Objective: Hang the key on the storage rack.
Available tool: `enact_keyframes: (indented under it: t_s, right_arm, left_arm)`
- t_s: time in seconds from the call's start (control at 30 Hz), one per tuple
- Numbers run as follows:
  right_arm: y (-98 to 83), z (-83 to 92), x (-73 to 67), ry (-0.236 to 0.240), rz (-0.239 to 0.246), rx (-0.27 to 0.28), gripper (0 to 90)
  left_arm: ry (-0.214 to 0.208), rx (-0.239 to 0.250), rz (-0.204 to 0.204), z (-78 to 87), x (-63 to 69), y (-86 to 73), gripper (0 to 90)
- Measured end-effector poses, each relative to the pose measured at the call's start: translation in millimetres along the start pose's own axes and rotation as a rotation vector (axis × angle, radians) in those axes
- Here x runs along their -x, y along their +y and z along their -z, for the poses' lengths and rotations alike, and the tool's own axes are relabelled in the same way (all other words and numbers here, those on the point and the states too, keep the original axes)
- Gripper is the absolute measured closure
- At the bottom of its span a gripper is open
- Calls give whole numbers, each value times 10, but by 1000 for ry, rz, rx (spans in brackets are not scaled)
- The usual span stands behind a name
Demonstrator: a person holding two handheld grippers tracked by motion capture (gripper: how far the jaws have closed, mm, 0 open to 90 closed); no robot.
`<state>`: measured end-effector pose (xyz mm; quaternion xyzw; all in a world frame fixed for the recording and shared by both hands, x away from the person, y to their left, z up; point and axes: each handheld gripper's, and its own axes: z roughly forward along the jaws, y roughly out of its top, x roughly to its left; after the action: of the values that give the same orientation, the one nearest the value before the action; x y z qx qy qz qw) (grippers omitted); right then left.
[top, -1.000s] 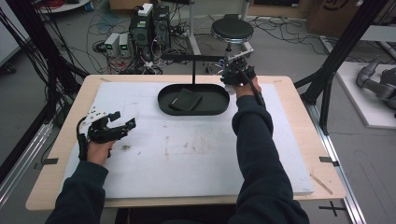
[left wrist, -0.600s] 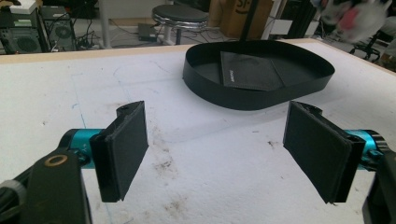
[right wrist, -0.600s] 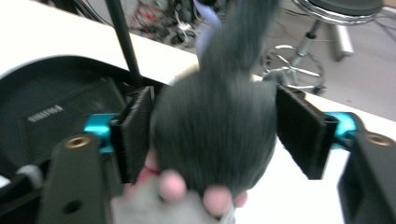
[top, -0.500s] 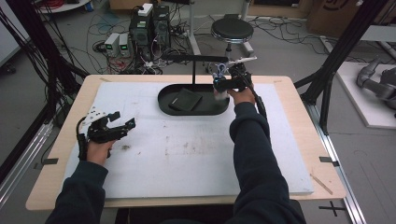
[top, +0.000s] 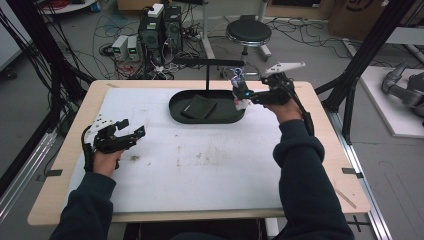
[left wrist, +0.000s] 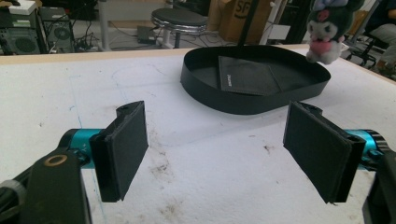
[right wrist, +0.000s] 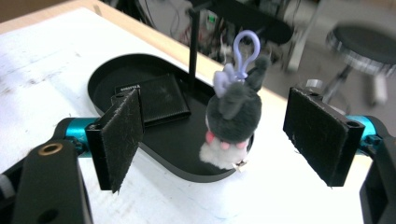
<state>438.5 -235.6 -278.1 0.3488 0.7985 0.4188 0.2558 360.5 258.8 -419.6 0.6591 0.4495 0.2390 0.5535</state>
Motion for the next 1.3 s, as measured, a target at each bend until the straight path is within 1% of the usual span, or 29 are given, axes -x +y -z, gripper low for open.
enact_keyframes:
  t_s: [0.03,0.07,0.13,0.17,0.2,0.23,0.37,0.4,0.5,0.53,0.63,0.77,0.8,0.83,0.97,1.1,1.3]
  right_arm:
    - [-60,65,-13,-7,30,13,209]
    - [-116,120,-12,-17,39,4,209]
    - [-266,225,-13,-12,26,11,208]
    - [-344,266,-8,-14,19,1,208]
    - [-435,301,-13,-22,16,8,209]
    - [-518,325,-14,-25,4,-11,208]
    - [-886,367,-48,-57,-18,-30,209]
    - [-991,367,-56,-57,-28,-29,209]
    - [-1172,348,-54,-79,-44,-42,209]
    - [-1232,337,-52,-86,-61,-44,209]
    - [-1323,304,-80,-91,-61,-50,209]
    - [-1381,261,-103,-105,-53,-60,209]
    - [-1399,249,-106,-110,-60,-59,209]
    - [-1419,237,-109,-112,-69,-63,209]
    - [-1510,198,-119,-111,-63,-87,209]
    - [-1512,222,-118,-114,-64,-75,209]
    - [-1525,208,-127,-114,-60,-83,209]
  left_arm:
    - [0,1,0,0,2,0,218]
    - [0,-1,-1,1,4,0,218]
    - [-1,-3,-6,3,9,3,218]
    - [-3,-2,-7,4,14,3,218]
    - [-5,-2,-9,4,16,3,218]
    - [-3,-2,-11,1,22,3,218]
    - [-6,-4,-15,-1,25,3,218]
    - [-5,1,-15,0,29,4,218]
    - [-4,2,-19,10,32,8,218]
    - [-5,5,-19,11,34,9,216]
    - [-6,6,-23,14,46,13,216]
    - [-9,0,-32,15,55,6,216]
    - [-6,1,-33,18,59,2,216]
    - [-8,1,-33,22,61,-1,216]
    - [-5,0,-40,27,81,-7,217]
    - [-6,-4,-56,21,96,-8,216]
    - [-6,-5,-51,14,86,-14,216]
